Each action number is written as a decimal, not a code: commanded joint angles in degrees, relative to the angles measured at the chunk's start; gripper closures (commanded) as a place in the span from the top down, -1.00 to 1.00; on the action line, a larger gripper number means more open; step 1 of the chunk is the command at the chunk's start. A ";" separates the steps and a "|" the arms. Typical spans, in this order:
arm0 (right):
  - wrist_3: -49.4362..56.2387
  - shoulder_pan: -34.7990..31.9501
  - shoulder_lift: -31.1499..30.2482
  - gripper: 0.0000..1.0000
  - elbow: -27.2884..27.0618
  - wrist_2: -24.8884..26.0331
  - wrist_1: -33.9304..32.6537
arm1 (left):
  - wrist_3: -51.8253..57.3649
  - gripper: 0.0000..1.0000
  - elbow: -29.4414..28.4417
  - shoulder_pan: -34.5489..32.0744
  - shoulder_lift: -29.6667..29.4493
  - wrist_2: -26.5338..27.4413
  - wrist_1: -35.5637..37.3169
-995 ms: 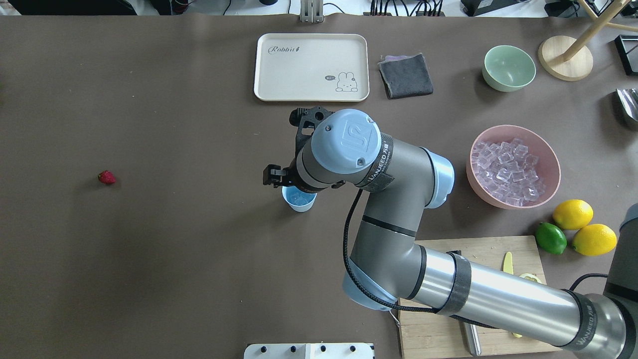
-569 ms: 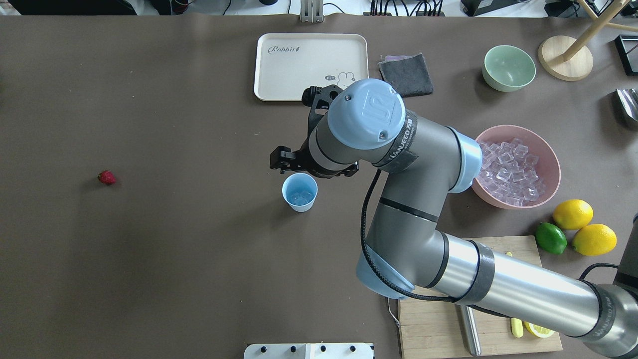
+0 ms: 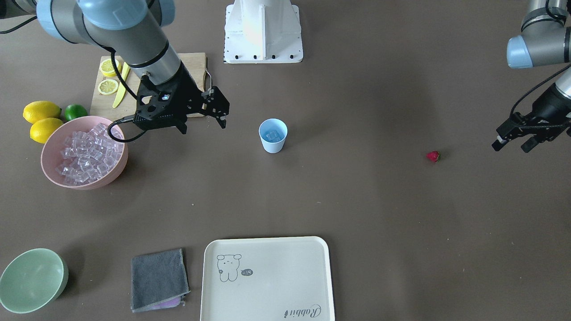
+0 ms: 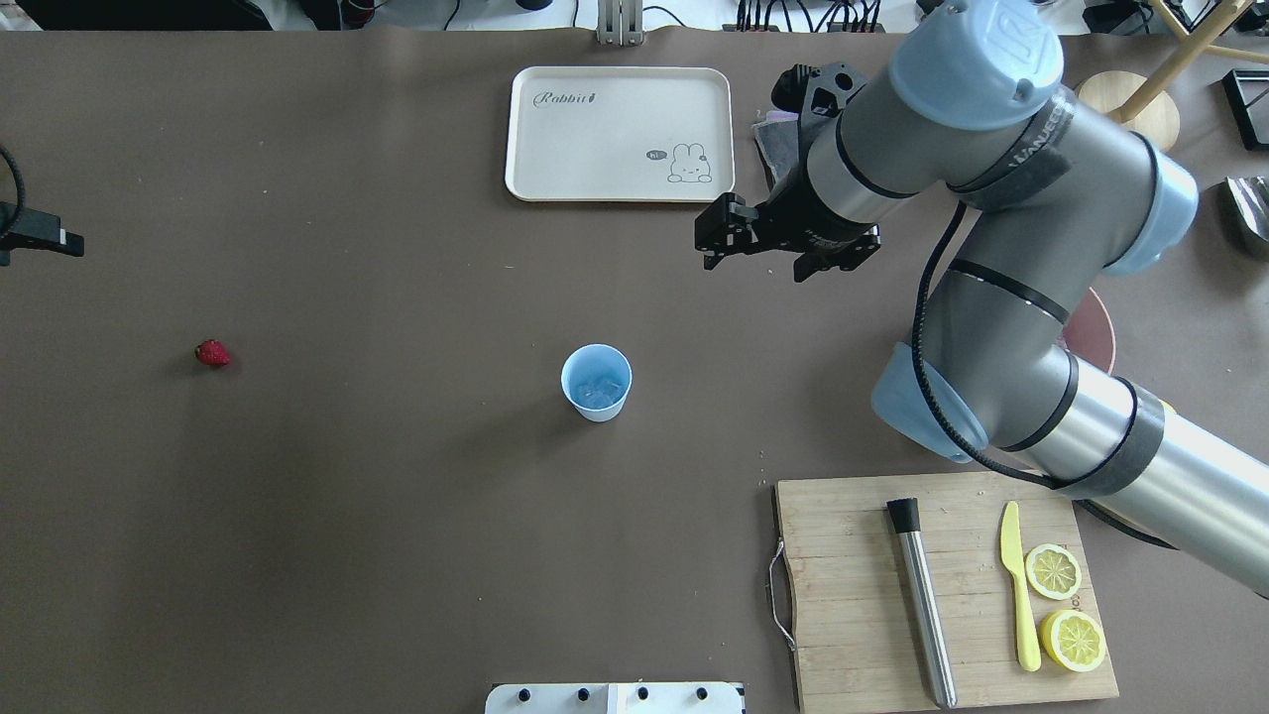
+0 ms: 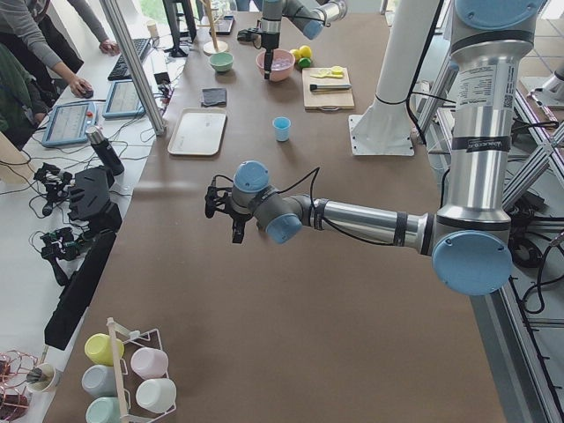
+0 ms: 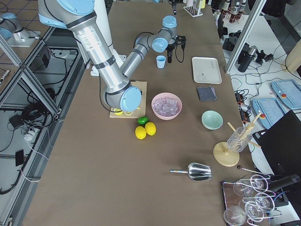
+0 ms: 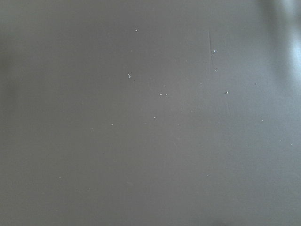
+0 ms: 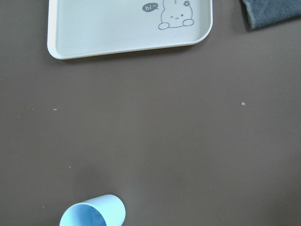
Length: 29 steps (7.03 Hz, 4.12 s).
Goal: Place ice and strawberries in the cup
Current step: 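Lift the right gripper away from the cup while the left gripper reaches toward the strawberry, then grasp the red strawberry with the left gripper and lift it, then carry the strawberry with the left gripper over the blue cup and release it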
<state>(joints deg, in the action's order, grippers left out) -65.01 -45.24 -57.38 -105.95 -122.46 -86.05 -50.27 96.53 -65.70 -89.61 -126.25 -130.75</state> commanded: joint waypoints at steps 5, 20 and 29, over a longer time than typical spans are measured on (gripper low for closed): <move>4.80 -5.56 -3.53 1.00 -0.22 -5.16 0.18 | -14.05 0.94 2.09 21.72 -1.52 21.11 -0.30; 5.59 -10.20 -5.36 1.00 -0.66 -8.84 0.09 | -16.93 -1.00 9.96 20.79 -10.09 16.03 13.60; 14.73 -15.84 -10.12 1.00 -0.75 -11.75 0.09 | -40.86 -1.00 3.77 41.35 -41.33 32.65 34.33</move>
<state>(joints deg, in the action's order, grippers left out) -50.26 -61.09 -67.43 -106.76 -134.21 -85.98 -90.18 102.52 -24.77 -129.03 -94.31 -96.28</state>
